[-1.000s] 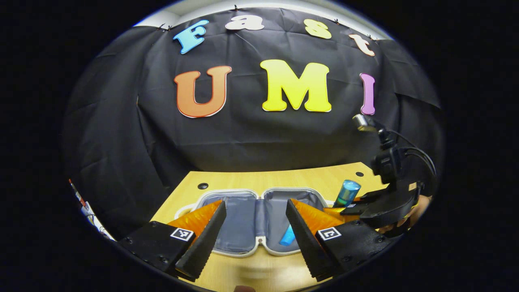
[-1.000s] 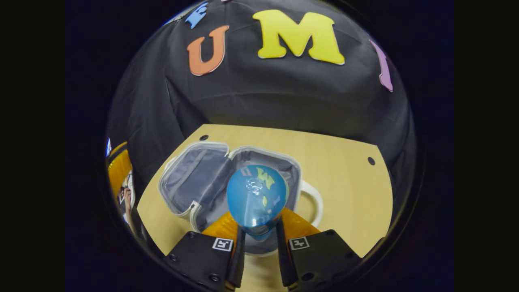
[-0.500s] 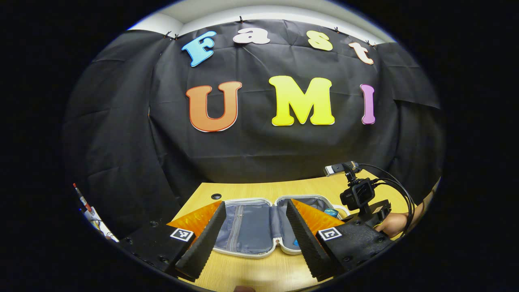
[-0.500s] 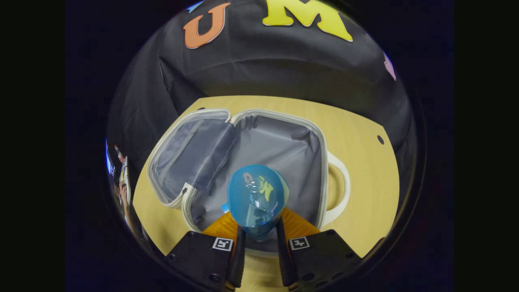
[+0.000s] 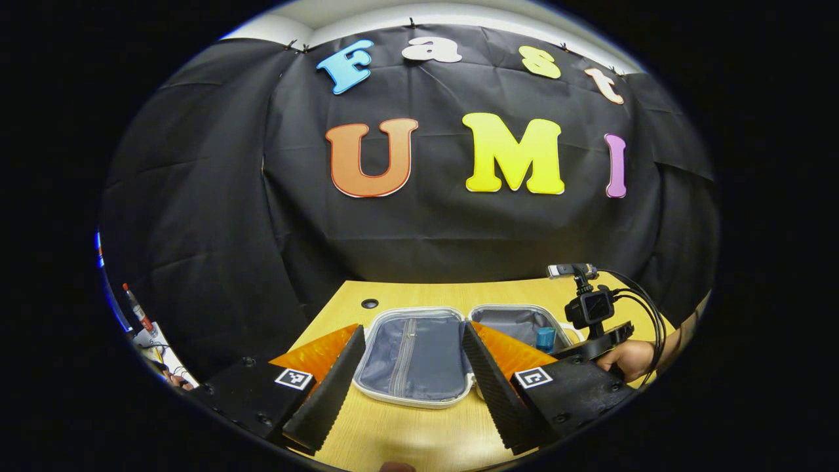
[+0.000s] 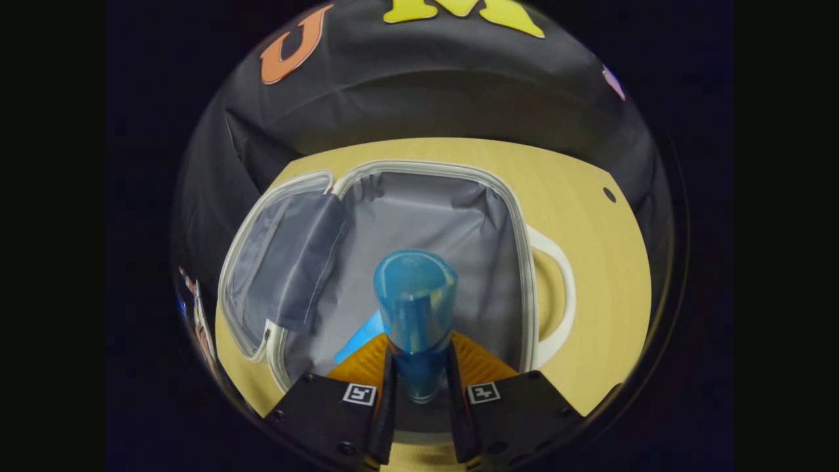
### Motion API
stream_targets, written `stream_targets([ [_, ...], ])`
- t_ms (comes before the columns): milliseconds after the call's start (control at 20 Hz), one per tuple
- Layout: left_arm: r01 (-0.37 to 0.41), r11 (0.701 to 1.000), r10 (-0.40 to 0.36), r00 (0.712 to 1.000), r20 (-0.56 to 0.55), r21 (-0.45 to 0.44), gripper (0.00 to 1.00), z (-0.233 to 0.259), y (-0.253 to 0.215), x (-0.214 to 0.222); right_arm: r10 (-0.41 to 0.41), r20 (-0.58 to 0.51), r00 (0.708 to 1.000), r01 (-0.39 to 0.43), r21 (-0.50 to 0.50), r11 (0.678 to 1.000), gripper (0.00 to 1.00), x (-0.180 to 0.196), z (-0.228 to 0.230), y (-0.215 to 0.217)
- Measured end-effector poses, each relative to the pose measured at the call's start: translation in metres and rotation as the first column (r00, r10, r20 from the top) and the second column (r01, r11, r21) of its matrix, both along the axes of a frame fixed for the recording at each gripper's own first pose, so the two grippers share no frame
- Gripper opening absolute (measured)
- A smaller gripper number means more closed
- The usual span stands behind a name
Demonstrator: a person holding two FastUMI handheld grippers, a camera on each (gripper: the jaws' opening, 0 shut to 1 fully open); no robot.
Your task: First open the suitcase, pack the skin care products into it, and then close the suitcase.
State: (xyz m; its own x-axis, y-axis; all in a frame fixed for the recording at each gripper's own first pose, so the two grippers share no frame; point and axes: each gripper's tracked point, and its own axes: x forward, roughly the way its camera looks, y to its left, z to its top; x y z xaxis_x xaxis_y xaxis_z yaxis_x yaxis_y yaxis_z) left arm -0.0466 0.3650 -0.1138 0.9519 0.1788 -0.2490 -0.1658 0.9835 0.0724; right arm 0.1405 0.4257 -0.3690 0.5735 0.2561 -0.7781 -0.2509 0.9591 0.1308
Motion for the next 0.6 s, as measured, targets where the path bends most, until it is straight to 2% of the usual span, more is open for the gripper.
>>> stream_targets([
  [100, -0.007, 1.0, 0.007, 1.0, -0.019, 0.001, 0.96, -0.007, 0.002, 0.0, -0.024, -0.021, 1.0, 0.024, -0.008, 1.0, 0.31, 0.009, -0.007, -0.003],
  [250, -0.021, 1.0, 0.021, 0.998, -0.054, -0.005, 0.96, -0.018, 0.007, -0.001, -0.061, -0.074, 0.995, 0.058, -0.04, 0.998, 0.33, 0.011, -0.022, -0.007],
  [300, -0.027, 1.0, 0.026, 0.998, -0.065, -0.007, 0.96, -0.022, 0.009, -0.002, -0.068, -0.049, 0.996, 0.067, -0.03, 0.997, 0.33, 0.016, -0.02, -0.005],
  [600, -0.081, 0.996, 0.079, 0.993, -0.087, -0.023, 0.96, -0.03, 0.032, -0.012, -0.033, -0.048, 0.998, 0.03, -0.053, 0.998, 0.37, 0.014, -0.02, 0.0],
])
